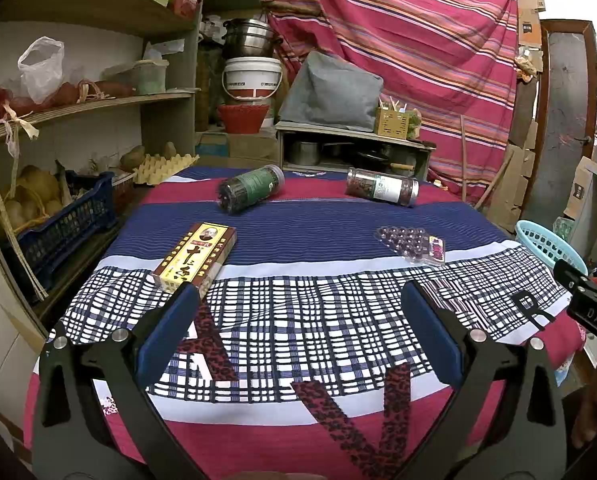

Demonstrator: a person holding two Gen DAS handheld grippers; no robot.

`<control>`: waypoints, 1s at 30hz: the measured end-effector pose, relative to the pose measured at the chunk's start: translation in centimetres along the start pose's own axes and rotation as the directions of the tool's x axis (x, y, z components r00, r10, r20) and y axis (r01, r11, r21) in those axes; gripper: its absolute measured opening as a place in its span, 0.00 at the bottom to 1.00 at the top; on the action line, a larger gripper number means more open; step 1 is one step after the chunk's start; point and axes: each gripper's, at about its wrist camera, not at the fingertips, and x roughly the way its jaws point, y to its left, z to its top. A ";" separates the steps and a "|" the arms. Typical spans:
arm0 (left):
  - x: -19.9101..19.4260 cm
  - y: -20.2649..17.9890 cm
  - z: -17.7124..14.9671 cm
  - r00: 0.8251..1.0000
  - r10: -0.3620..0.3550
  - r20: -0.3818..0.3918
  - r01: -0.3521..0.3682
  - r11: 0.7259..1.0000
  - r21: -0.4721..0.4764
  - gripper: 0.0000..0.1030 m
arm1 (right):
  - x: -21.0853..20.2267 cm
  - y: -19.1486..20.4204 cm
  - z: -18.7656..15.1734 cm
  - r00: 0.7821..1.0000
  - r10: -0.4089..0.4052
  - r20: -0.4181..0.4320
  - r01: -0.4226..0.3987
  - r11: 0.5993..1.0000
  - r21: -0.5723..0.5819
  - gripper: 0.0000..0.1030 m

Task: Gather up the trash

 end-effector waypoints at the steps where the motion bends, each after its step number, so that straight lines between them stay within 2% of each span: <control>1: 0.0 0.0 0.0 1.000 0.001 0.000 -0.001 1.000 0.001 0.95 | 0.0 0.0 0.0 1.000 0.000 0.000 0.000 1.000 0.000 0.88; 30: -0.1 -0.1 -0.1 1.000 0.000 0.003 0.000 1.000 -0.003 0.95 | 0.2 -0.5 0.0 1.000 0.002 0.000 -0.002 1.000 -0.002 0.88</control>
